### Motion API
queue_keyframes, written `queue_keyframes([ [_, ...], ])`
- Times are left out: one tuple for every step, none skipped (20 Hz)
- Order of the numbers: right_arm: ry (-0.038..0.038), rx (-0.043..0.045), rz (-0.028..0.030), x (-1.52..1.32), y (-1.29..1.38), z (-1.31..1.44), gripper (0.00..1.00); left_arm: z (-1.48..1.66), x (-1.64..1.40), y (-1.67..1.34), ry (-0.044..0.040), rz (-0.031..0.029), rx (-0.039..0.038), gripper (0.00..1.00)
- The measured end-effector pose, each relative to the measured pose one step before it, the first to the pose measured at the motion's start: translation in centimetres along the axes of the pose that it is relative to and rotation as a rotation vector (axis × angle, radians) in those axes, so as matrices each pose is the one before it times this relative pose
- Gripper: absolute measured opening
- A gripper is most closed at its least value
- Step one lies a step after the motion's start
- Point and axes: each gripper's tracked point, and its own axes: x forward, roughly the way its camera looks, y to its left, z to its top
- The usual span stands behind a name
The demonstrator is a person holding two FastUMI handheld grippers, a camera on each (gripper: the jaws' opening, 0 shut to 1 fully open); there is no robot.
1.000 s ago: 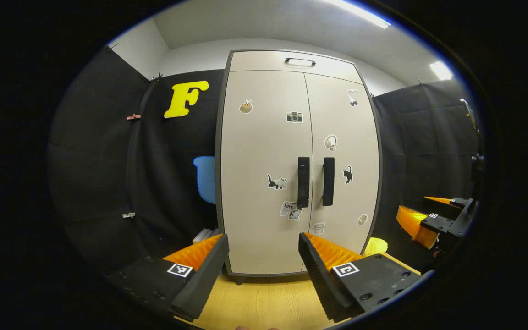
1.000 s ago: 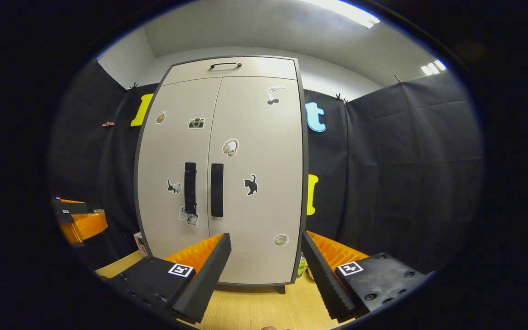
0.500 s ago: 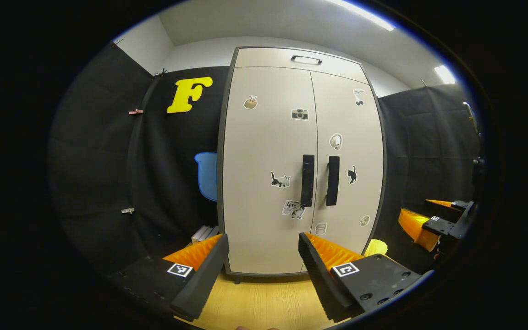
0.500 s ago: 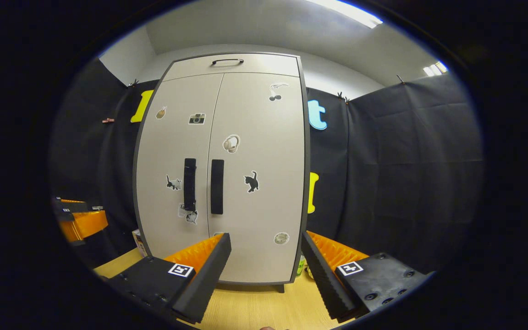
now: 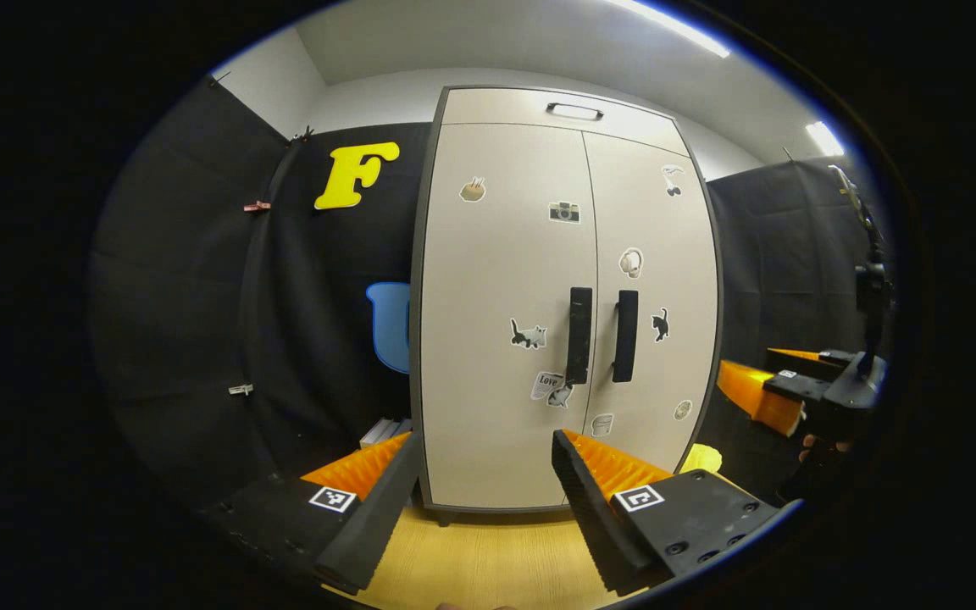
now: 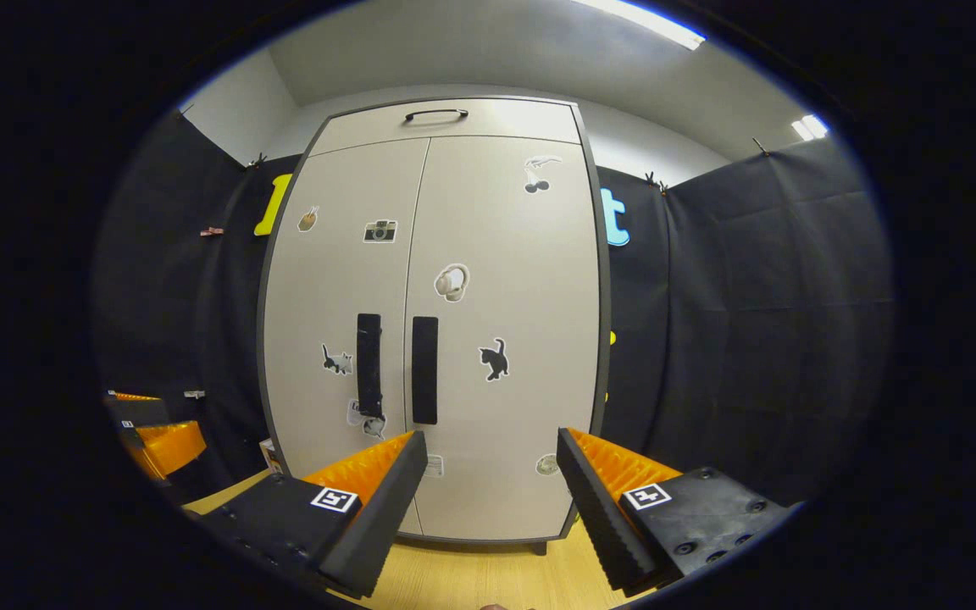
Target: Open the right door of the double-door shoe cabinet with the right hand, and open the left door with the left hand.
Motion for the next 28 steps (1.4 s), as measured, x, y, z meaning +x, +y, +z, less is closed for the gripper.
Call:
queue_keyframes([
  [0.00042,0.00445,0.00872,0.880,0.422,0.255,0.98,-0.158,-0.039,0.237,0.00283,0.00478,-0.00304,0.95],
  [0.00015,0.00375,0.00789,0.767,0.377,0.345,0.98,-0.079,-0.128,0.253,0.00297,0.00631,-0.00113,0.95],
  [-0.00217,0.00469,0.00718,0.587,0.362,0.314,0.98,-0.117,-0.061,0.223,0.00175,0.00829,-0.00049,0.95],
  [-0.00113,0.00153,0.01014,0.844,0.408,0.291,0.98,-0.066,-0.149,0.293,0.00189,0.00864,-0.00071,0.95],
  [-0.00147,0.00127,0.00936,0.833,0.464,0.288,0.98,-0.097,-0.120,0.301,0.00213,0.00839,-0.00119,0.95],
  [0.00245,0.00309,0.01323,0.804,0.529,0.245,0.98,-0.045,-0.175,0.314,0.00223,0.00893,-0.00120,0.95],
  [0.00905,0.00887,0.01507,0.768,0.516,0.130,0.98,-0.151,-0.086,0.461,0.00351,0.01227,-0.00090,0.95],
  [0.00580,0.00964,0.01019,0.927,0.473,0.082,0.98,-0.044,-0.111,0.399,0.00415,0.01251,-0.00272,0.95],
  [0.00359,0.00452,0.00587,0.909,0.307,0.131,0.98,-0.035,-0.090,0.337,0.00026,0.00939,-0.00493,0.95],
  [-0.00399,0.00107,0.00310,1.016,0.267,0.182,0.98,0.050,-0.057,0.433,0.00062,0.01213,-0.00639,0.95],
  [-0.00272,-0.00595,-0.00048,0.897,0.111,0.111,0.98,-0.135,-0.046,0.421,0.00219,0.01296,-0.00631,0.95],
  [-0.00145,-0.01009,-0.00350,1.048,0.060,-0.035,0.97,-0.039,-0.104,0.477,0.00137,0.01581,-0.00577,0.95],
  [0.00139,-0.00857,-0.00171,0.919,0.114,-0.159,0.97,-0.218,-0.100,0.512,0.00319,0.01771,-0.00579,0.95],
  [0.00631,-0.00310,-0.00294,0.877,0.055,-0.290,0.97,-0.199,-0.147,0.485,0.00545,0.01704,-0.00650,0.95],
  [0.01040,0.00554,0.00172,0.765,0.251,-0.326,0.98,-0.302,-0.209,0.382,0.00603,0.01518,-0.00564,0.95],
  [0.01202,0.00953,0.00532,0.854,0.366,-0.451,0.98,-0.237,-0.303,0.389,0.00548,0.01286,-0.00260,0.95],
  [0.01449,0.00768,0.00073,0.600,0.183,-0.489,0.98,-0.312,-0.140,0.329,0.00605,0.01251,0.00302,0.95],
  [0.01594,0.00574,0.00148,0.684,0.251,-0.627,0.98,-0.205,-0.067,0.319,0.00443,0.01409,0.01575,0.95],
  [0.02141,0.00864,-0.00308,0.559,0.075,-0.631,0.98,-0.302,-0.027,0.311,0.00465,0.01330,0.01936,0.95],
  [0.01358,0.00983,-0.00115,0.505,0.120,-0.461,0.98,-0.128,-0.006,0.061,0.00401,0.00513,0.01529,0.95],
  [0.00902,0.00787,-0.00499,0.452,-0.039,-0.324,0.98,0.015,-0.014,-0.127,0.00251,-0.00128,0.00824,0.95],
  [0.00675,0.00712,-0.00531,0.340,-0.030,-0.238,0.98,0.054,0.005,-0.146,0.00105,-0.00376,0.00006,0.95],
  [0.00457,0.00469,-0.00724,0.385,-0.100,-0.172,0.96,0.026,0.028,-0.219,-0.00012,-0.00629,-0.00419,0.95],
  [0.00302,0.00131,-0.00924,0.323,-0.168,-0.121,0.95,0.100,0.038,-0.175,-0.00234,-0.00566,-0.00570,0.95],
  [0.00149,0.00300,-0.01216,0.143,-0.243,-0.004,0.89,-0.023,0.022,-0.079,-0.00073,-0.00383,-0.00443,0.95],
  [-0.00012,0.00772,-0.01085,0.098,-0.209,-0.007,0.83,0.002,-0.028,-0.052,0.00112,-0.00007,-0.00181,0.95],
  [0.00337,0.01079,-0.00279,-0.087,0.096,0.076,0.73,-0.149,-0.061,0.070,0.00247,0.00202,0.00005,0.95],
  [0.00784,0.01164,0.00104,0.453,0.156,-0.322,0.73,-0.173,-0.025,0.149,0.00620,0.00677,0.00221,0.95],
])
